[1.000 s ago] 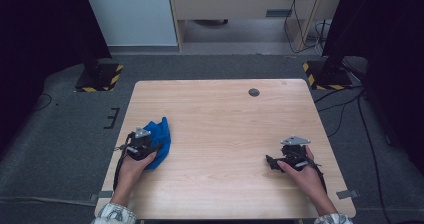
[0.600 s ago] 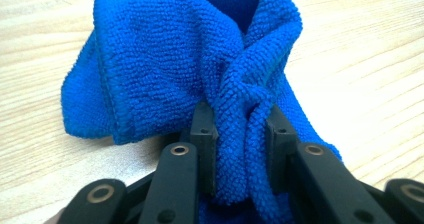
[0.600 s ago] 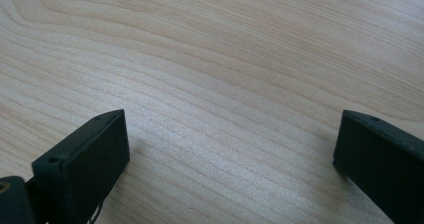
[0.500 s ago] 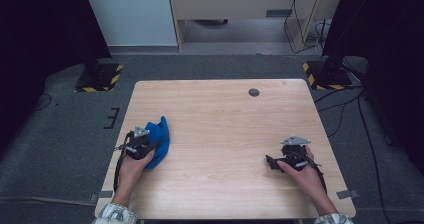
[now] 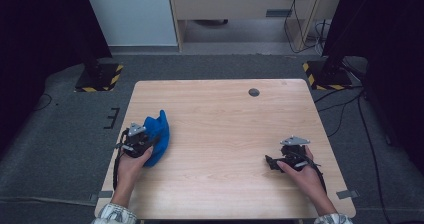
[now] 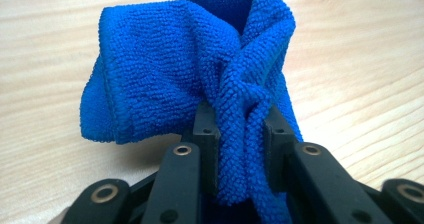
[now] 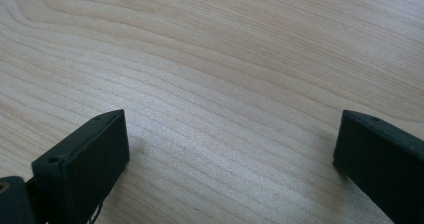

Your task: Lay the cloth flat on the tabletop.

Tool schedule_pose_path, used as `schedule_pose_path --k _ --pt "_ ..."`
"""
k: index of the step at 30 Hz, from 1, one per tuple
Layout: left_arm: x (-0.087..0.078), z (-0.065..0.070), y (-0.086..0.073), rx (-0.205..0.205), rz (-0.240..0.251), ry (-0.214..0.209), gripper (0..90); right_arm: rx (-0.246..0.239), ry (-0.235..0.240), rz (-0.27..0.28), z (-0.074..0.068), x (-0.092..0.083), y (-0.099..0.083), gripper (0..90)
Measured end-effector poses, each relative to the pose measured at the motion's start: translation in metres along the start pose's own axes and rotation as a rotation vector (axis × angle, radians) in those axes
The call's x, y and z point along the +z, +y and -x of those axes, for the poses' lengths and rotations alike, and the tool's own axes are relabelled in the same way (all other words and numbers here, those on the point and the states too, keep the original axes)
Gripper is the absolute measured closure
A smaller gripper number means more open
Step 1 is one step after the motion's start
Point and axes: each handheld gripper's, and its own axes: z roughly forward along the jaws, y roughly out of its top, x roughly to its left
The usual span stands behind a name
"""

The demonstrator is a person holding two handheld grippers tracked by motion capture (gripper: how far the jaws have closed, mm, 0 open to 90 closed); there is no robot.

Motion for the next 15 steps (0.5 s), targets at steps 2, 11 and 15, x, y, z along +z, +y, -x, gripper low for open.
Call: schedule_pose_path --k 2,11,15 --pt "-0.003 0.002 0.003 0.003 0.01 -0.005 73.7 -0.001 0.0 0.0 0.0 0.0 0.0 1.4" --pt "-0.001 0.027 0.019 0.04 0.037 -0.064 73.7 0.001 -0.002 -0.002 0.0 0.0 0.0 1.1" --pt "0.01 0.049 0.025 0.095 0.012 -0.097 73.7 0.002 -0.002 -0.002 0.0 0.0 0.0 1.1"
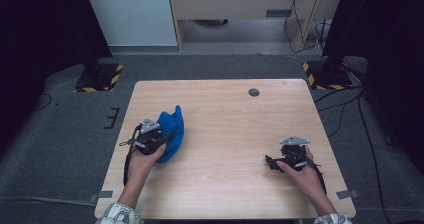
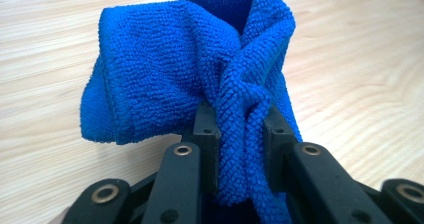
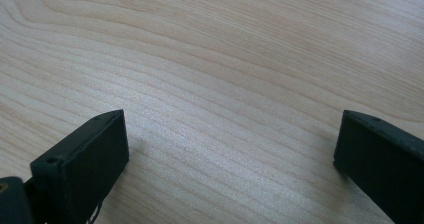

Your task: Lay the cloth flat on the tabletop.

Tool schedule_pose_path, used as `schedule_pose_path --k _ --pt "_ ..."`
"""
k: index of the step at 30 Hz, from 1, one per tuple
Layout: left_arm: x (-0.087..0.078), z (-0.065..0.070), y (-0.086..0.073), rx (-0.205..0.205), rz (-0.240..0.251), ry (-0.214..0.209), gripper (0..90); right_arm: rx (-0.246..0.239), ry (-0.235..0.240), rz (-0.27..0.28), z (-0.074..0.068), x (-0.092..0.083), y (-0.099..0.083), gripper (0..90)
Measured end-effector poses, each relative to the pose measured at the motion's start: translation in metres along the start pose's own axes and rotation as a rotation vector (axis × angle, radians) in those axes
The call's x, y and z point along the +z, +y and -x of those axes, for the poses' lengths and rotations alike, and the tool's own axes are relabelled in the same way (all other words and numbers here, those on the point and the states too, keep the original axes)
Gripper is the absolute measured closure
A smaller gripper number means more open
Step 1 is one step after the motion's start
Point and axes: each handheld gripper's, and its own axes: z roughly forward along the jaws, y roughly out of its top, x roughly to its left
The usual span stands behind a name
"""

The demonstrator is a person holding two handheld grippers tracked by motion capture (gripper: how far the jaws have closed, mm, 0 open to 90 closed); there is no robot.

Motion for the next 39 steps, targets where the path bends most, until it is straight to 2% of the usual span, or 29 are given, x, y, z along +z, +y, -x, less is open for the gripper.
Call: schedule_pose_path --k 1,2,12,13,14,16,20,21,22,26,27,29,32,35,37,39 --pt "0.0 0.0 0.0 0.0 0.0 0.0 73.6 0.0 0.0 0.0 0.0 0.0 0.0 1.1" --pt "0.005 0.008 0.004 0.024 -0.011 -0.011 73.6 0.0 0.0 0.0 0.0 0.0 0.0 1.1" --pt "0.036 0.056 0.031 0.126 -0.04 -0.075 73.4 0.0 0.001 0.0 0.0 0.0 0.0 1.1" --pt "0.043 0.065 0.035 0.138 -0.046 -0.085 73.4 0.0 -0.001 0.0 0.0 0.0 0.0 1.1" --pt "0.043 0.065 0.035 0.138 -0.046 -0.085 73.4 0.0 0.0 0.0 0.0 0.0 0.0 1.1" --pt "0.051 0.074 0.038 0.143 -0.057 -0.1 73.4 0.0 0.0 0.0 0.0 0.0 0.0 1.1" --pt "0.065 0.089 0.038 0.153 -0.082 -0.121 73.3 0.0 0.0 0.0 0.0 0.0 0.0 1.1" --pt "0.072 0.098 0.036 0.16 -0.094 -0.137 73.3 0.0 0.0 0.0 0.0 0.0 0.0 1.1" --pt "0.072 0.098 0.036 0.16 -0.094 -0.137 73.3 0.0 0.0 0.0 0.0 0.0 0.0 1.1" --pt "0.087 0.118 0.026 0.187 -0.133 -0.182 73.1 0.0 0.0 0.0 0.0 0.0 0.0 1.1" --pt "0.087 0.118 0.026 0.187 -0.133 -0.182 73.1 0.0 0.0 0.0 0.0 0.0 0.0 1.1" --pt "0.096 0.126 0.015 0.205 -0.164 -0.193 72.9 0.0 0.0 0.0 0.0 0.0 0.0 1.1" --pt "0.105 0.13 0.007 0.227 -0.188 -0.178 72.1 -0.002 -0.003 0.001 0.0 0.0 0.0 1.1" --pt "0.108 0.129 0.004 0.213 -0.178 -0.17 69.5 -0.002 -0.003 0.001 0.0 0.0 0.0 1.1" --pt "0.108 0.129 0.004 0.214 -0.176 -0.165 63.6 -0.002 -0.003 0.001 0.0 0.0 0.0 1.2" --pt "0.106 0.129 0.005 0.22 -0.164 -0.152 50.1 -0.002 -0.003 0.001 0.0 0.0 0.0 1.1"
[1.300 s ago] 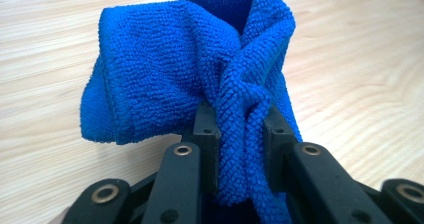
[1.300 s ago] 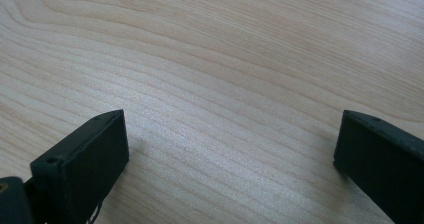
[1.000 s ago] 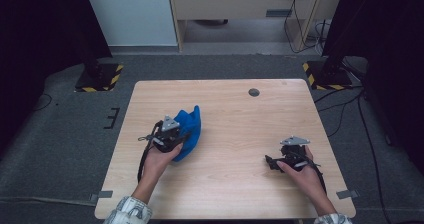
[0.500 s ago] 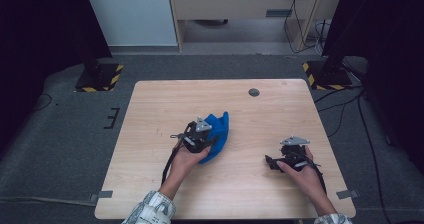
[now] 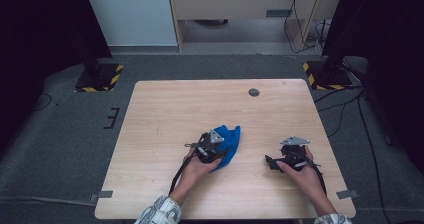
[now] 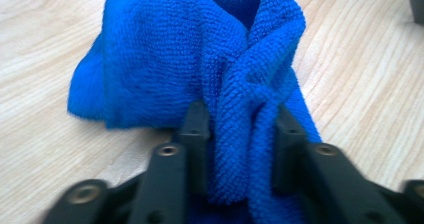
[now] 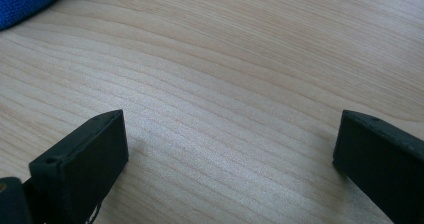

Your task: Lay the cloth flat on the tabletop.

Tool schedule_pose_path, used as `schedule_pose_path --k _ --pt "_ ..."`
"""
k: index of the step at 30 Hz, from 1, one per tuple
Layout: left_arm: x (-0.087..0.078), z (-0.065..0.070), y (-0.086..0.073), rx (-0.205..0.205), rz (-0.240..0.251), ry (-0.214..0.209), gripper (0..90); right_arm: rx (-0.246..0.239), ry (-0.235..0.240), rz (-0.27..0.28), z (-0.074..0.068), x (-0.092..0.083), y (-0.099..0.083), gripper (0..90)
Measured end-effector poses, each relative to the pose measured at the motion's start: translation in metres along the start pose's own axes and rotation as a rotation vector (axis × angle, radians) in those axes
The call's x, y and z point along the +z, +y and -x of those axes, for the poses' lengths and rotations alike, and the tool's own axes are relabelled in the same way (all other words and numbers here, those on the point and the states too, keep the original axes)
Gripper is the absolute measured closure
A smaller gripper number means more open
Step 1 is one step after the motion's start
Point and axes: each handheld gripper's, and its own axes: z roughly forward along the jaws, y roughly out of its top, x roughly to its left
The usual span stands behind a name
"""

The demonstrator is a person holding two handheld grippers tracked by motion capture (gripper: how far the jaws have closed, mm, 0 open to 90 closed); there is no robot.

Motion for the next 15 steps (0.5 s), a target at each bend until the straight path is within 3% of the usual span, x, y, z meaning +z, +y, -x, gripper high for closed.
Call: schedule_pose_path --k 1,5,9,10,15 --pt "-0.006 -0.002 0.002 -0.021 0.029 0.003 41.4 -0.001 0.001 0.001 0.0 0.0 0.0 1.9" --pt "-0.021 -0.005 0.004 -0.037 0.083 -0.015 30.6 -0.019 0.019 0.004 -0.001 -0.002 0.001 8.8" --pt "-0.048 -0.011 0.007 -0.045 0.157 -0.015 30.1 -0.054 0.046 0.032 -0.008 -0.006 0.007 13.3" --pt "-0.062 -0.016 0.006 -0.046 0.187 -0.017 30.1 -0.059 0.053 0.046 -0.011 -0.007 0.009 14.4" --pt "-0.081 -0.027 -0.002 -0.056 0.208 0.003 30.7 -0.077 0.085 0.075 -0.023 -0.011 0.019 23.9"
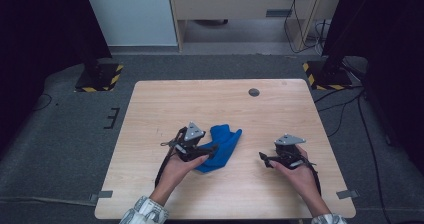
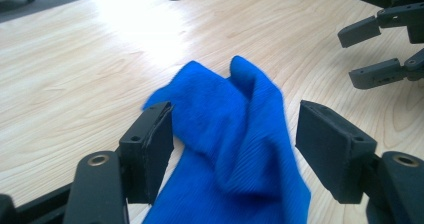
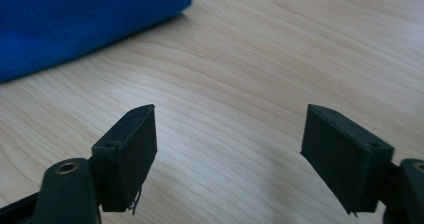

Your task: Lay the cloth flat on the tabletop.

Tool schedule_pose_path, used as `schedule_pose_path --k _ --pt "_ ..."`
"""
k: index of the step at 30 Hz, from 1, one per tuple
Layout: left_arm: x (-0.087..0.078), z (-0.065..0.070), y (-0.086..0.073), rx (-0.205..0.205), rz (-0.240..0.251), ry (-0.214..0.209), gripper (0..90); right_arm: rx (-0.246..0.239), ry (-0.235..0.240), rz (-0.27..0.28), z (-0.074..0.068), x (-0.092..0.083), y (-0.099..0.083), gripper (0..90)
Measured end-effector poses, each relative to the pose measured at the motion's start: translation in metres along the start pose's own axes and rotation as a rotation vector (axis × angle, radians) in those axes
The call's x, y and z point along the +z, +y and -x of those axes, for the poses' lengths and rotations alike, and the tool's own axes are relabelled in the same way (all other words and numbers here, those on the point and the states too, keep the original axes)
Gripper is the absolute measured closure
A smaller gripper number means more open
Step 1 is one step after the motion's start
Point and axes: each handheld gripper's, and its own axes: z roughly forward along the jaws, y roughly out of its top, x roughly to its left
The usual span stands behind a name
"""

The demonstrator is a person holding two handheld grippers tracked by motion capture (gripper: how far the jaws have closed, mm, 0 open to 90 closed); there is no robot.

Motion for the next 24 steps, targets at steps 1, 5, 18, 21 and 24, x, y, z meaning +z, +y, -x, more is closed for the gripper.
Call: schedule_pose_path --k 1,5,18,21,24 --pt "-0.002 -0.003 -0.002 -0.001 -0.004 0.009 31.3 -0.01 0.005 0.004 -0.003 0.0 0.003 29.3" --pt "-0.003 -0.025 -0.019 -0.043 -0.061 0.054 37.5 -0.031 0.051 0.033 -0.015 -0.002 0.015 46.1" --pt "0.003 -0.035 -0.045 -0.016 -0.173 0.072 44.5 -0.131 0.139 0.088 -0.061 0.026 0.09 67.3" --pt "0.008 -0.034 -0.048 0.012 -0.197 0.071 46.1 -0.149 0.136 0.075 -0.069 0.035 0.099 64.3" --pt "0.013 -0.035 -0.051 0.019 -0.222 0.07 49.4 -0.145 0.136 0.045 -0.073 0.048 0.105 60.0"
